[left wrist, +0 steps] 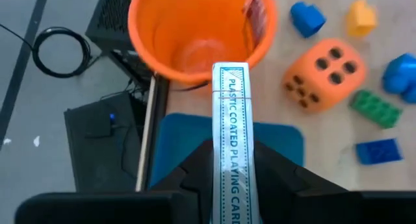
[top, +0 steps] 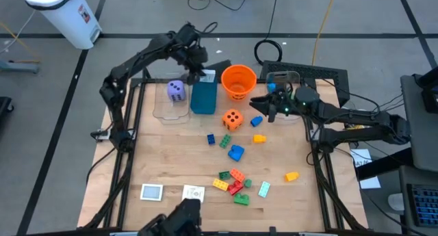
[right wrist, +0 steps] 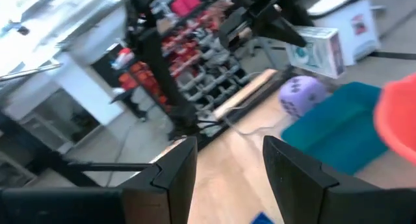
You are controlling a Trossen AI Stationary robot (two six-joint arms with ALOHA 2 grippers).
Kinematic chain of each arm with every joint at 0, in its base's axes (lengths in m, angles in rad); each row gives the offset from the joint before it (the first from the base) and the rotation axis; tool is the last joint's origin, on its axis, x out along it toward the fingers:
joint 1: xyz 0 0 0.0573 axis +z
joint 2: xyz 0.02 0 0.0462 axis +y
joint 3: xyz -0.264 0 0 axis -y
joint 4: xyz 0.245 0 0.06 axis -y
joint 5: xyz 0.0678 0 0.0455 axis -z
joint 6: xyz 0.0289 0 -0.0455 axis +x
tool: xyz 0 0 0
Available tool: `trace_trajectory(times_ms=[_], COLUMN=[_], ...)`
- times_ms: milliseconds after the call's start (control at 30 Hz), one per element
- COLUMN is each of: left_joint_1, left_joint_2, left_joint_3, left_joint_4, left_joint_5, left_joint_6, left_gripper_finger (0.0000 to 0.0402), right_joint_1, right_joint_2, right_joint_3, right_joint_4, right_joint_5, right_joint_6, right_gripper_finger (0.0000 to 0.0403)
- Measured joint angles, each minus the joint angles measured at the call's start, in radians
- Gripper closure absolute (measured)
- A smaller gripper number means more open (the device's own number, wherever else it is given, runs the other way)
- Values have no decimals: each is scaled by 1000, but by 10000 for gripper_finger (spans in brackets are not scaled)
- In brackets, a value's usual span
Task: Pick & Place Toys
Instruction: Put the blue deck of cards into the blue bin
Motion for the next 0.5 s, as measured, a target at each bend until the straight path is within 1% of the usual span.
trace_trajectory(times_ms=[200, 367, 500], left_joint_1=[26, 46, 54], left_joint_2=[85, 143, 170], left_joint_3=[0, 0, 0], left_joint_4=[40, 44, 54], left_joint_5=[42, 39, 36], left_joint_6=[4, -1, -8], left_gripper_finger=[317, 304, 310], right_joint_1=[-50, -79, -101], right_joint_2=[0, 0, 0], right_joint_3=[0, 0, 0], right_joint_4=[-17, -29, -41], right_joint_5=[-6, -9, -11], right_joint_6=[-5, -33, -53], right_gripper_finger=[234, 234, 234])
